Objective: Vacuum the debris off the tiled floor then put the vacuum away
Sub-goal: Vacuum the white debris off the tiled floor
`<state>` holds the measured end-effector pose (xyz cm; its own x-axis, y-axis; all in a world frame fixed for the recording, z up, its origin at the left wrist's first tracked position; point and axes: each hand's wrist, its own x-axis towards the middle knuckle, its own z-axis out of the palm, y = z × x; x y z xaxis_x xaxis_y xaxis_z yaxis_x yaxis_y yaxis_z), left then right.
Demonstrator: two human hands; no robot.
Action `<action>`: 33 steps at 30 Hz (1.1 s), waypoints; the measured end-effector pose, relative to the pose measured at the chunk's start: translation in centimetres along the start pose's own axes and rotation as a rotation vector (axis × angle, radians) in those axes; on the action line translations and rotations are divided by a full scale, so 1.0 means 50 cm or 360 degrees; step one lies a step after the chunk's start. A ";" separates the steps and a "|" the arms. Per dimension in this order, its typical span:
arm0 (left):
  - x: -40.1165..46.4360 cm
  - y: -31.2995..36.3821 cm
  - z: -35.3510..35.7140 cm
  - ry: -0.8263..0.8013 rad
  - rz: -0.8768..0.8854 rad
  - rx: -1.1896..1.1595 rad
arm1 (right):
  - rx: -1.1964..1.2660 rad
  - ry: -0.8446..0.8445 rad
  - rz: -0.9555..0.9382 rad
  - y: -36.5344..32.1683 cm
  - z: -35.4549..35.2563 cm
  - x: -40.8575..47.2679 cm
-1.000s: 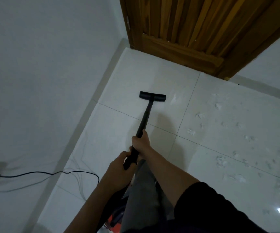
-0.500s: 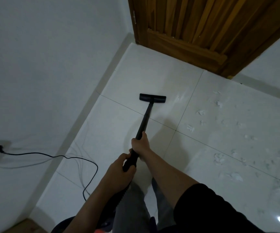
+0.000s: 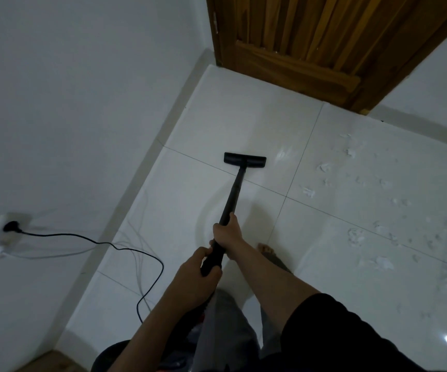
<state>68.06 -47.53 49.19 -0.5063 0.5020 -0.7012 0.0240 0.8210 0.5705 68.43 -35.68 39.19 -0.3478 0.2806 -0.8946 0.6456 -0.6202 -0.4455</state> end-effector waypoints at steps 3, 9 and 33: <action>-0.036 -0.054 -0.016 -0.0038 0.0027 -0.0009 | 0.0027 0.0031 -0.0012 0.045 0.041 -0.024; -0.114 -0.164 -0.043 -0.0095 0.0111 -0.0020 | 0.0035 0.0076 -0.0002 0.142 0.121 -0.079; -0.328 -0.348 0.028 -0.0100 0.0022 0.0074 | 0.0082 0.0069 0.0028 0.407 0.190 -0.203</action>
<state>77.16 -69.66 50.18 -0.4504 0.5284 -0.7197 0.0713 0.8248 0.5610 78.63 -58.13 39.53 -0.3061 0.3001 -0.9034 0.6153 -0.6617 -0.4283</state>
